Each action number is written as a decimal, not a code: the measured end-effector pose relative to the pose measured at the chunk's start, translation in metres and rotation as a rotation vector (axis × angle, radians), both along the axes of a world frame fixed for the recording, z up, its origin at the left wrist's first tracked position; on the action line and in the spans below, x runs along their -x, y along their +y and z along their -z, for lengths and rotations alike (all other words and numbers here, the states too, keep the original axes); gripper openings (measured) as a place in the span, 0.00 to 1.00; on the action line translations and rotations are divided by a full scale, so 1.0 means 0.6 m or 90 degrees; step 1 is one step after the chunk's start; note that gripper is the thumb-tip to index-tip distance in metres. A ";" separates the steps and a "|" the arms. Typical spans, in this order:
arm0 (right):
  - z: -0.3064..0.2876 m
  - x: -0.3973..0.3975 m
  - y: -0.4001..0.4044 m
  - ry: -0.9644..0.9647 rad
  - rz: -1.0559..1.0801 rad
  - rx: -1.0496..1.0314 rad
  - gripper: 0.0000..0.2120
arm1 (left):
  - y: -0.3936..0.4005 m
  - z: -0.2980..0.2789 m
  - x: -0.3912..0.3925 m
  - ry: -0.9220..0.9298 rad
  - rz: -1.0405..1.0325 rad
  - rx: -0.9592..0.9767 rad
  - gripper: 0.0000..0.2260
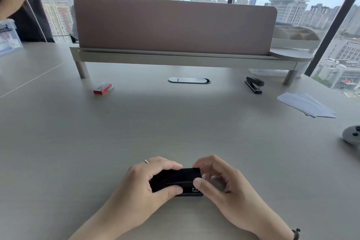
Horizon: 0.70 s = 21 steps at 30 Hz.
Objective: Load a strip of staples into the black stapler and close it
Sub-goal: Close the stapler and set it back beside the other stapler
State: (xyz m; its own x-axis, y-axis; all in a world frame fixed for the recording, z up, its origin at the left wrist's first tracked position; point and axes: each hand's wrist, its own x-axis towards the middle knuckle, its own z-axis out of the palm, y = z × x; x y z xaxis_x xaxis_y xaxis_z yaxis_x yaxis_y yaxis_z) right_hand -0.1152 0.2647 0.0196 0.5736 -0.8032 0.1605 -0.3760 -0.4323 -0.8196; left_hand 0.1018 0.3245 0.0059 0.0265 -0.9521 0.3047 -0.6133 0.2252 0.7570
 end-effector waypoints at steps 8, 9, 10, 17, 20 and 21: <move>0.001 -0.004 0.005 0.133 0.026 0.046 0.23 | 0.000 0.002 -0.006 -0.035 0.044 0.014 0.23; 0.002 -0.004 0.005 0.136 0.025 0.051 0.23 | 0.000 0.003 -0.008 -0.049 0.047 0.014 0.25; 0.003 -0.004 0.004 0.137 0.024 0.055 0.23 | 0.001 0.005 -0.011 -0.062 0.043 0.012 0.26; 0.005 -0.001 0.009 0.140 0.006 0.050 0.21 | 0.004 0.008 -0.013 -0.107 -0.101 0.043 0.32; 0.004 -0.001 0.010 0.141 -0.008 0.052 0.17 | 0.007 0.009 -0.013 -0.137 -0.177 0.069 0.28; 0.004 -0.001 0.010 0.141 -0.008 0.055 0.14 | 0.010 0.009 -0.013 -0.133 -0.189 0.063 0.26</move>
State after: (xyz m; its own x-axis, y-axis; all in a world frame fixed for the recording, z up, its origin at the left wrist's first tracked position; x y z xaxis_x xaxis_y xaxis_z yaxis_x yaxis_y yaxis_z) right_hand -0.1144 0.2706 0.0175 0.6119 -0.7850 0.0973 -0.5372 -0.5027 -0.6772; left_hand 0.1095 0.3303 0.0007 0.2239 -0.8782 0.4227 -0.8022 0.0802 0.5916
